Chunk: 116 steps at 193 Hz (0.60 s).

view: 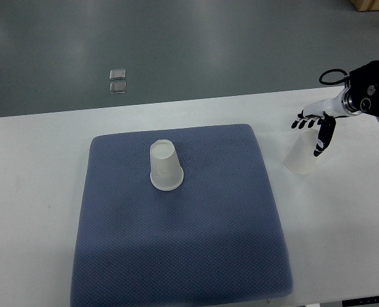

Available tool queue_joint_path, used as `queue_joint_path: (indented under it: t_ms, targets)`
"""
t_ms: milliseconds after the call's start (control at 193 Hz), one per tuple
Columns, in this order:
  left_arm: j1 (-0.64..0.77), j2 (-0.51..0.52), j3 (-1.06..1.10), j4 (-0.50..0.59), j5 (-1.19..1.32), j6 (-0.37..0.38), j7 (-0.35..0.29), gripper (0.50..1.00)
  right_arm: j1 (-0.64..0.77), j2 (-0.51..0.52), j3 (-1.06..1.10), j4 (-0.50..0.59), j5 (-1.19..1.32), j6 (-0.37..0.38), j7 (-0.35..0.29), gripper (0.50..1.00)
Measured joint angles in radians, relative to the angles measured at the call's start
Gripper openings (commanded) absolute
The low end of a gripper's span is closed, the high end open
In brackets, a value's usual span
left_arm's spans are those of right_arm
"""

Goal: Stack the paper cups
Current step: 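Close the right hand fingers around the white cup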

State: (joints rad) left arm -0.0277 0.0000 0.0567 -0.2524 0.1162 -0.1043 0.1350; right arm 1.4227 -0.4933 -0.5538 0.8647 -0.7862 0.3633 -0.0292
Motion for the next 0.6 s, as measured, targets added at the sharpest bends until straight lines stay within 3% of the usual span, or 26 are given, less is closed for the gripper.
queue_joint_path:
  t_ms: [337, 601]
  targets:
    - [0.002, 0.000, 0.000, 0.002, 0.000, 0.000, 0.000, 1.000, -0.030, 0.026, 0.002, -0.020, 0.002, -0.022, 0.000, 0.913]
    - [0.003, 0.000, 0.000, 0.002, -0.001, 0.000, 0.000, 1.000, -0.034, 0.028, 0.000, -0.023, 0.001, -0.036, 0.001, 0.866]
